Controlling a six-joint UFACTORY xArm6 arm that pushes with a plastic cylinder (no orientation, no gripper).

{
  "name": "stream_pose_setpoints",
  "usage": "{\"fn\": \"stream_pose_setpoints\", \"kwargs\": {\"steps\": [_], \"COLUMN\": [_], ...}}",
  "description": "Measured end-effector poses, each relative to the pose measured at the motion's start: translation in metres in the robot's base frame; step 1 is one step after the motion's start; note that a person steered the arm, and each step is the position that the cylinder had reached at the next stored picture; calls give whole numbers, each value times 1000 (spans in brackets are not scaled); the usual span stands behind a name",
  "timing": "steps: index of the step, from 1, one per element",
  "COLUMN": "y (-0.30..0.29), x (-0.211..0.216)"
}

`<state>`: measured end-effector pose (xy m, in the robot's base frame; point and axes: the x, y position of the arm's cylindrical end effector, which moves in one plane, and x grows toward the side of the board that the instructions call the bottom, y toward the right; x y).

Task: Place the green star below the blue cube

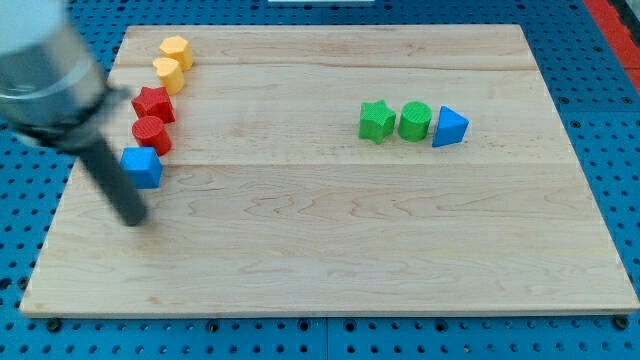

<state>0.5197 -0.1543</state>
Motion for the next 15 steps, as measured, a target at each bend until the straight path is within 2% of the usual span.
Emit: {"fn": "stream_pose_setpoints", "kwargs": {"steps": [1,2,3,4,5,6,7,8,9,10,12,13,14,15], "y": [144,265,350,303,216,193,144,95,26,71,49,94,54,84], "x": [-11,-48,-110,-126,-133,-157,-159,-109,-83,-72,-30,-26,-3,-1]}}
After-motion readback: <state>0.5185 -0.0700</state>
